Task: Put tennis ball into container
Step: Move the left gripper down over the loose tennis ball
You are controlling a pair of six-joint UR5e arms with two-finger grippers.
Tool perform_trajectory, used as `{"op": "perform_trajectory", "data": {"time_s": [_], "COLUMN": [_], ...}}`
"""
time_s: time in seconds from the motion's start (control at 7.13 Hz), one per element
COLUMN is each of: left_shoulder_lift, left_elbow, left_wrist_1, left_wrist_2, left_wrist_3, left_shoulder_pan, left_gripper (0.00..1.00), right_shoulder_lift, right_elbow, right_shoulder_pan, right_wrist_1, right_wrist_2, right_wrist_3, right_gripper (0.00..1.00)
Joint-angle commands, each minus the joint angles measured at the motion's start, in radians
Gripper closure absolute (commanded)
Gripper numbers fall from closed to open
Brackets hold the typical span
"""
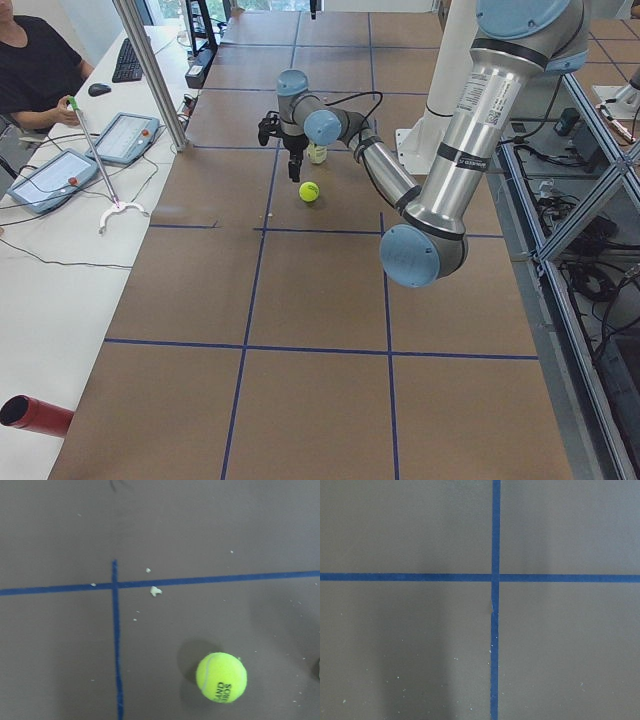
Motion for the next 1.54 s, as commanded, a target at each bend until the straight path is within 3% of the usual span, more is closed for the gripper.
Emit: {"op": "perform_trajectory", "data": {"time_s": [0.0, 0.28, 0.98, 1.4], "left_shoulder_lift": [-0.069, -0.055, -0.054, -0.054], "left_elbow": [0.146, 0.171, 0.28, 0.292], "left_wrist_1": [-0.049, -0.114, -0.244, -0.258], "left_wrist_2": [0.073, 0.102, 0.107, 0.107], "left_wrist_3": [-0.076, -0.137, -0.139, -0.139], "left_shoulder_pan": [0.082, 0.171, 0.182, 0.182], "left_gripper": [0.0, 0.0, 0.0, 0.0], "right_shoulder_lift": [0.0, 0.0, 0.0, 0.0], "right_elbow": [0.0, 0.0, 0.0, 0.0], "right_shoulder_pan": [0.0, 0.0, 0.0, 0.0], "right_wrist_1": [0.0, 0.0, 0.0, 0.0], "right_wrist_2": [0.0, 0.0, 0.0, 0.0], "right_wrist_3": [0.0, 0.0, 0.0, 0.0], "right_gripper": [0.0, 0.0, 0.0, 0.0]}}
